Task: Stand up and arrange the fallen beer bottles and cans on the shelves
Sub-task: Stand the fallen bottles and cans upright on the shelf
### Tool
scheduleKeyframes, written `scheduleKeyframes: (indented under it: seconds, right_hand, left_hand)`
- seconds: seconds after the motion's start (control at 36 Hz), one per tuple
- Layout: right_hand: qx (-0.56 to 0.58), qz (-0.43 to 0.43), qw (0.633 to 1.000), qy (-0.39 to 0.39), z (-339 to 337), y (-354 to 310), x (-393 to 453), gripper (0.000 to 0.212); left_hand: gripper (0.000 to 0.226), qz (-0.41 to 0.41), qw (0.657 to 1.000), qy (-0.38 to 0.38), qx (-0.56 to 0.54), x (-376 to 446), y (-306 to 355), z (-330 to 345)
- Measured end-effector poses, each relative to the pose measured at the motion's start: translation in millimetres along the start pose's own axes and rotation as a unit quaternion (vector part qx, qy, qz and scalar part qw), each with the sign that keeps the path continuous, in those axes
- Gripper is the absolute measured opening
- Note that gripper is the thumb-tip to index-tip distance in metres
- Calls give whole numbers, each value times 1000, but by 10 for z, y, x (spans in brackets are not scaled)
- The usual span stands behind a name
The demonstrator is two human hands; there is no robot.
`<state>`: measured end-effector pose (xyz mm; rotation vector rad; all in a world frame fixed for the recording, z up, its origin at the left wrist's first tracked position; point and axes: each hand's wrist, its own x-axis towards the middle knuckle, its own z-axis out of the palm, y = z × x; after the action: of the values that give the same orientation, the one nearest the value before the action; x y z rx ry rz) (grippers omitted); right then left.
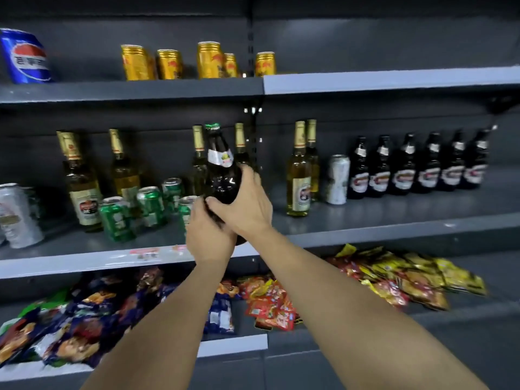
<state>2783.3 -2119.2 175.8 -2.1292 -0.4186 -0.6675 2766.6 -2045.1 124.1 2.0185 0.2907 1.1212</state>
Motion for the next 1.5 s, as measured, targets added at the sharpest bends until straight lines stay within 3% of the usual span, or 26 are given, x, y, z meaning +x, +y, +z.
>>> scheduleKeyframes:
  seconds: [0.28, 0.47, 0.67, 0.81, 0.94, 1.06, 1.5]
  right_hand:
    - [-64, 85, 993, 57, -997, 1096, 64, 81]
    - [-57, 115, 989, 73, -1327, 1705, 393, 88]
    - [-105, 171, 979, 44, -1421, 2335, 867, 93]
    - [-114, 209, 970, 38, -1489, 2752, 1115, 95]
    - [-121, 220, 967, 49, -1582, 3052, 1273, 95]
    - [-122, 222, 965, 66, -1693, 3232, 1375, 81]
    - [-88, 179, 980, 17, -1902, 4010, 1680, 70]
  left_hand:
    - [18, 17, 985, -152, -84, -518, 807, 1053]
    - [31, -3, 972, -198, -123, -501, 1113, 1807]
    - [21, 4, 966, -222, -133, -327, 1244, 2633]
    - [34, 9, 956, -259, -140, -285, 1269, 3110]
    - [32, -1, 951, -268, -155, -288, 1338, 3520]
    - [31, -15, 950, -265, -162, -306, 1440, 3780]
    - [36, -59, 960, -222, -160, -494, 1599, 4525]
